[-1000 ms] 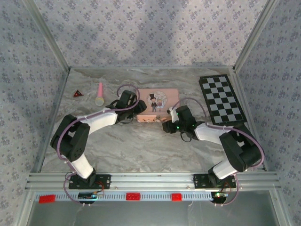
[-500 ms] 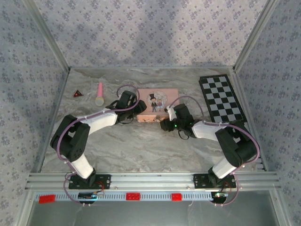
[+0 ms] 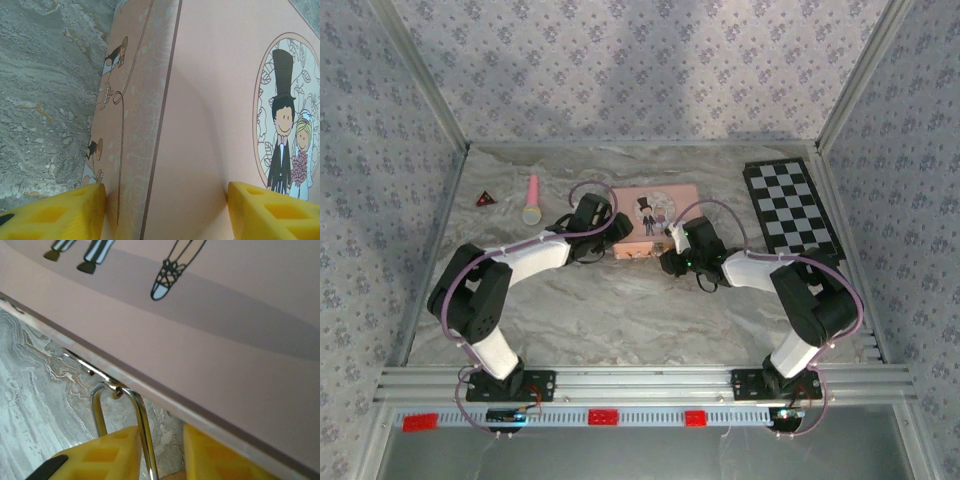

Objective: Unlock the padlock with the key

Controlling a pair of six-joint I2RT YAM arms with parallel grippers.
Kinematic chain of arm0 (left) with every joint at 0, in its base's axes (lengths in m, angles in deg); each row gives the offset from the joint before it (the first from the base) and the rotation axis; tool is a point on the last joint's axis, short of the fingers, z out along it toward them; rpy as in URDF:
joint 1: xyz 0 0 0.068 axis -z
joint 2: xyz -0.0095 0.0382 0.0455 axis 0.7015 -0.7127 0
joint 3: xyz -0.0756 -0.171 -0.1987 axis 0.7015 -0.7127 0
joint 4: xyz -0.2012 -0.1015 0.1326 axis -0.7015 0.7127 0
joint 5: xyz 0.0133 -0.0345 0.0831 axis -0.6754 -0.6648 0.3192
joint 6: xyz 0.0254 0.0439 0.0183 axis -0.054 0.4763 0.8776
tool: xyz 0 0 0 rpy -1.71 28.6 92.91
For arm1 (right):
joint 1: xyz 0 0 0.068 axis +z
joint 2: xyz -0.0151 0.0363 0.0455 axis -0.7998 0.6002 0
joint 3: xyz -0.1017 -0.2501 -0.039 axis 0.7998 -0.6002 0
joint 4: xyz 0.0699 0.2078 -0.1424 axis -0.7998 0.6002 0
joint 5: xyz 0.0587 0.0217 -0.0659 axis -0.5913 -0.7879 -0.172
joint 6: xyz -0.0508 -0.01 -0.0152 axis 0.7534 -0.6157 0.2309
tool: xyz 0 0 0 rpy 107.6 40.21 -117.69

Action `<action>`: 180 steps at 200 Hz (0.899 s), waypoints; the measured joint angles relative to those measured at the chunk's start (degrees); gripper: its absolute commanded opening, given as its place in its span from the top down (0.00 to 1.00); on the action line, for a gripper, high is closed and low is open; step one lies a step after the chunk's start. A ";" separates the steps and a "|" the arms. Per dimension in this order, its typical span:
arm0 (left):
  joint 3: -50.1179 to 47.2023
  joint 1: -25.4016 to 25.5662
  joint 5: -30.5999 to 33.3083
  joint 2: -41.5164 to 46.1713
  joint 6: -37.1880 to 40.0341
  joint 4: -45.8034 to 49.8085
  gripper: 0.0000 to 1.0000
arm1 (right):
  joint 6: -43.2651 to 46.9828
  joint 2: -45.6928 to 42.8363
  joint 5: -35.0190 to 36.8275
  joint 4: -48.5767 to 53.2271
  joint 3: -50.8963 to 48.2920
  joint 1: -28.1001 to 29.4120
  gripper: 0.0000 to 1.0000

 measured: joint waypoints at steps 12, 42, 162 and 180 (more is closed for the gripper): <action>0.00 0.00 0.00 0.00 -0.02 0.00 0.36 | -0.04 0.11 0.11 -0.13 0.00 0.00 0.79; 0.00 0.00 0.02 0.00 -0.09 0.00 0.36 | -1.66 0.11 0.09 -0.96 -0.04 0.26 0.85; -2.27 0.37 0.09 0.63 -3.93 -3.06 0.36 | -19.50 -1.22 5.46 -12.83 -7.06 2.86 1.00; -2.73 1.31 0.24 0.90 -5.14 -3.34 0.36 | -24.61 -1.84 6.73 -14.03 -8.24 2.86 1.00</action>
